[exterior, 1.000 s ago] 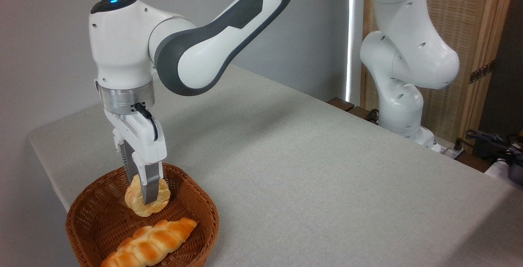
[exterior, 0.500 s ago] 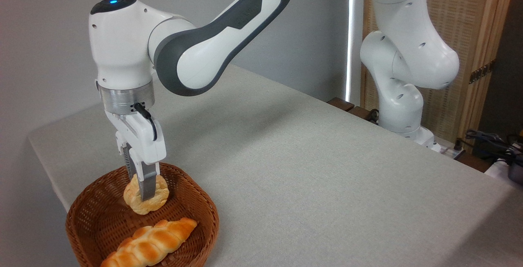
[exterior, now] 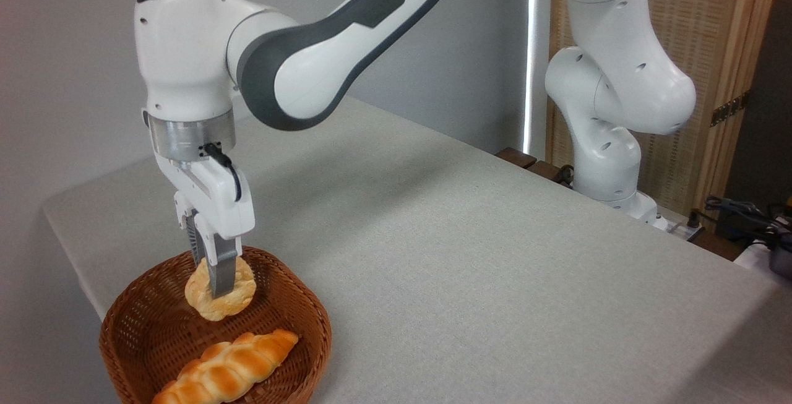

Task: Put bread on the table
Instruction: 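Close the gripper on the round bun, then lift the bun out of the basket and carry it beside the basket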

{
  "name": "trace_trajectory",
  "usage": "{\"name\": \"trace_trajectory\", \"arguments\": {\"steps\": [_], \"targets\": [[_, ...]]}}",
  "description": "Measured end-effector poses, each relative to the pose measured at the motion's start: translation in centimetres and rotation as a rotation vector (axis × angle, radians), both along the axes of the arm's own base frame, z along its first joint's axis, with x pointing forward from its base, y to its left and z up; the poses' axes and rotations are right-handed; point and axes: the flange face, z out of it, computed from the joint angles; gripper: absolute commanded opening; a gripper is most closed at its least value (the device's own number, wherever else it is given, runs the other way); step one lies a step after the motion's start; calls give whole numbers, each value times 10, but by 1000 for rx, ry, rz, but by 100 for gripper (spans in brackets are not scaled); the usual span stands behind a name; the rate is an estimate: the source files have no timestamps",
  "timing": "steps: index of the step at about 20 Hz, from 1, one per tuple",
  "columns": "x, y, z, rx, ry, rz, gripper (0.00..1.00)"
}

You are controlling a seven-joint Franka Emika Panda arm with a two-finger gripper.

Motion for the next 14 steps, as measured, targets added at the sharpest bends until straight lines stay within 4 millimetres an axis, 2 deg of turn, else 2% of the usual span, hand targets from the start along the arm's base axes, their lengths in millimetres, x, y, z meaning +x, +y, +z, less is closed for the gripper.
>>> {"name": "trace_trajectory", "arguments": {"steps": [3,9,12,14], "targets": [[-5,3,11,5,5,3,33],[-7,5,21,5,-8,6,33],[-13,8,40,6,-37,11,33],[-25,8,51,13,-43,9,33]]}}
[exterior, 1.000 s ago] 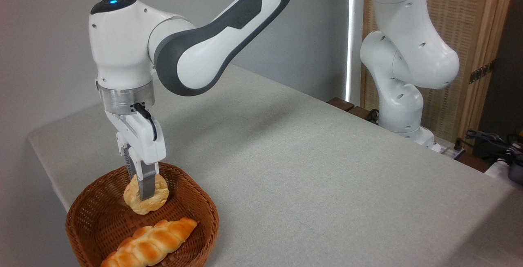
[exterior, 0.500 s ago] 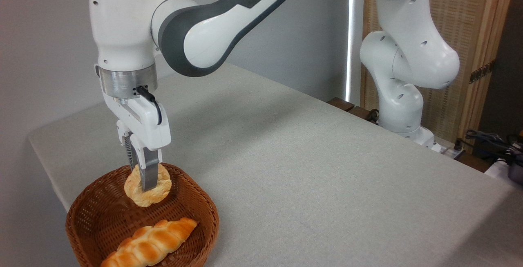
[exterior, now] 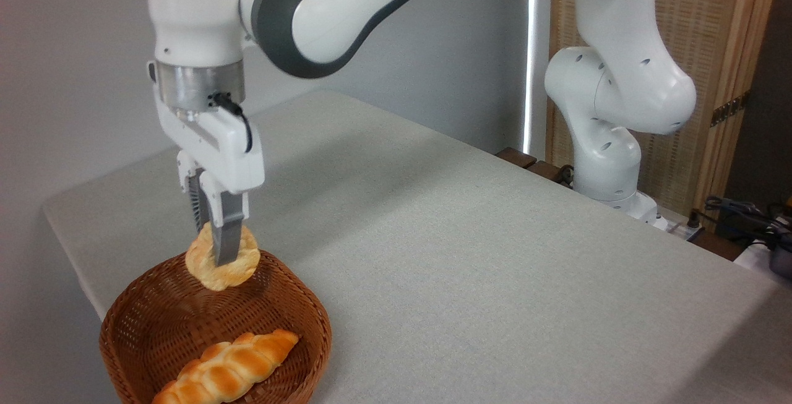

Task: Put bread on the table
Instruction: 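Lift the bun out of the basket and carry it beside the basket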

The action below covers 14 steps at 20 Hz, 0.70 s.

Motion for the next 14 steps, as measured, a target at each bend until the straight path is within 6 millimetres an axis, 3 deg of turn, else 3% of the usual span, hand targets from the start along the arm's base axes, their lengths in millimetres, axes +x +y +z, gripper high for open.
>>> {"name": "trace_trajectory", "arguments": {"steps": [5,7,11,12,14], "targets": [[-37,-1,-1,23,30,-6,34],[-54,0,-7,30,49,-5,45],[-81,-2,-19,14,108,2,48],[-87,-3,-24,5,127,4,59],[-93,-7,-33,-6,154,3,97]]}}
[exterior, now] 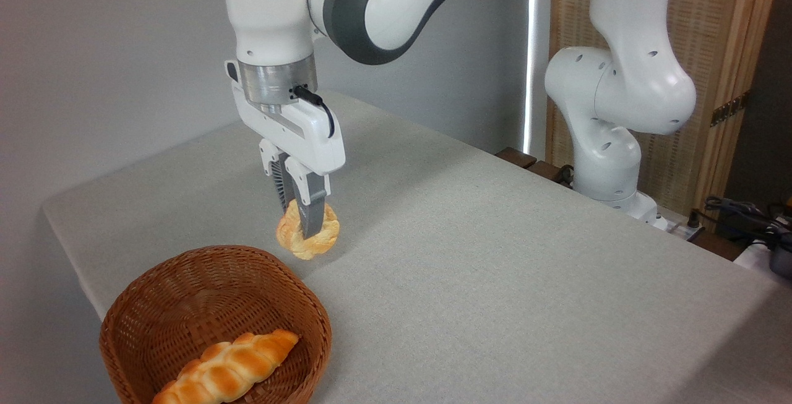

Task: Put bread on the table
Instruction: 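Lift the bun out of the basket and carry it beside the basket, then lower the bun onto the table and open the gripper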

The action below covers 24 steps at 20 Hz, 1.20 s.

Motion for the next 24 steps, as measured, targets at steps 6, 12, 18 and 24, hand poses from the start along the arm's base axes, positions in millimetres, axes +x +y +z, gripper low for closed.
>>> {"name": "trace_trajectory", "arguments": {"steps": [6,12,18,24], "targets": [[-7,-20,-31,0,63,-34,100],[-4,-24,-48,1,95,-42,100],[5,-26,-18,-12,34,-40,100],[17,-16,18,-27,-39,-18,100]]}}
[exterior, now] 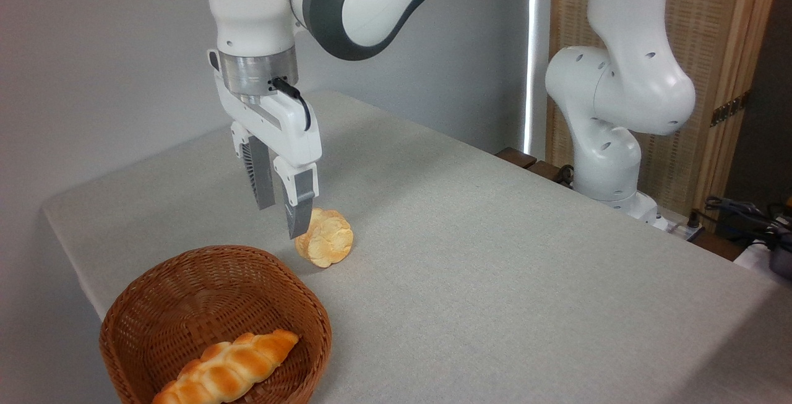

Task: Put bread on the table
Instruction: 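Lower the bun onto the table and open the gripper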

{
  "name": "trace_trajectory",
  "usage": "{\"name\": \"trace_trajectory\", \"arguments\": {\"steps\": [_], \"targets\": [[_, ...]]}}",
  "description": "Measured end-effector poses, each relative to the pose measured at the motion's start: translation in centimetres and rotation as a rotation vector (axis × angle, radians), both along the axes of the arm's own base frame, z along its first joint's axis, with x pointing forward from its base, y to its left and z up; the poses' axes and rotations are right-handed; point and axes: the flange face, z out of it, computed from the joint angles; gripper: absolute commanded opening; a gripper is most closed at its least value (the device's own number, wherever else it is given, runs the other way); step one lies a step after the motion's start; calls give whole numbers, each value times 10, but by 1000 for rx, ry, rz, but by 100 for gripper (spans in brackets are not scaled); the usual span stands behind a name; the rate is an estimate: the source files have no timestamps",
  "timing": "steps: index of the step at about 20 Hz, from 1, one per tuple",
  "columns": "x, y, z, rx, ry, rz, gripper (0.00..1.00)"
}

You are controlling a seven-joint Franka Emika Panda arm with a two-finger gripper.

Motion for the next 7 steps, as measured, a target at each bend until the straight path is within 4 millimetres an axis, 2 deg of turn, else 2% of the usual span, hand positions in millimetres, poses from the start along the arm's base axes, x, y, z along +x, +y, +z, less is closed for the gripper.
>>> {"name": "trace_trajectory", "arguments": {"steps": [3,7], "targets": [[5,13,4,-2,-7,24,100],[14,30,-4,-3,5,53,100]]}}
